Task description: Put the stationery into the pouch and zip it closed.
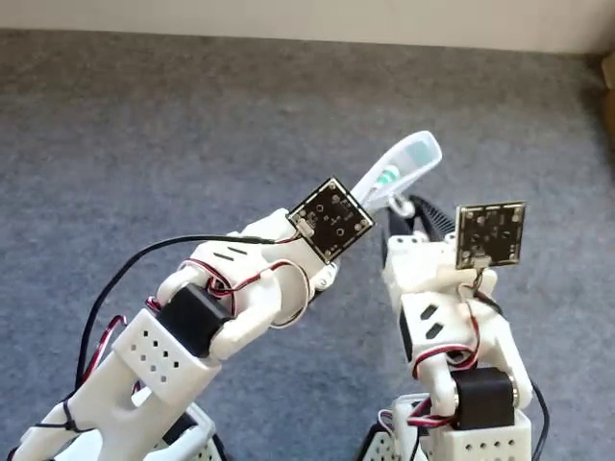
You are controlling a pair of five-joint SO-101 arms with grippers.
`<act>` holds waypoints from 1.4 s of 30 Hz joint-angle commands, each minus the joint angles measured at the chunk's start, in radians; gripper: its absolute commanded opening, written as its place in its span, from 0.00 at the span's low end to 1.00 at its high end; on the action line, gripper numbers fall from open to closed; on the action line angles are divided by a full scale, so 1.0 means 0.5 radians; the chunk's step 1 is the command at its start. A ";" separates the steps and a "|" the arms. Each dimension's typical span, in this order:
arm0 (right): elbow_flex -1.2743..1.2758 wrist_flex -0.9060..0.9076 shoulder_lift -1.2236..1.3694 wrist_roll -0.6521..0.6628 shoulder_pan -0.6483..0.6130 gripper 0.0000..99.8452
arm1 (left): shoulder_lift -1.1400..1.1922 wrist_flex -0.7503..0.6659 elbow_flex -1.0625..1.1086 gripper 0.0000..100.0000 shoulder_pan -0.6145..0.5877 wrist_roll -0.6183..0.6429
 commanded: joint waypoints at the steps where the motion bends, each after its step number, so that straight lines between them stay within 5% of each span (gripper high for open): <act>1: -0.032 -0.201 -0.017 0.006 0.219 0.01 | -0.057 0.018 -0.002 0.00 -0.084 0.028; 13: -0.026 -0.450 0.020 0.006 0.468 0.01 | -0.069 0.018 -0.002 0.00 -0.084 0.028; 23: -0.051 -0.652 0.695 0.003 0.809 0.01 | -0.069 0.018 -0.002 0.00 -0.084 0.028; 33: -0.032 -0.560 0.502 0.003 0.864 0.02 | -0.069 0.018 -0.002 0.00 -0.084 0.028; 42: -0.048 0.044 -0.011 0.006 0.591 0.24 | -0.066 0.009 -0.002 0.00 -0.087 0.012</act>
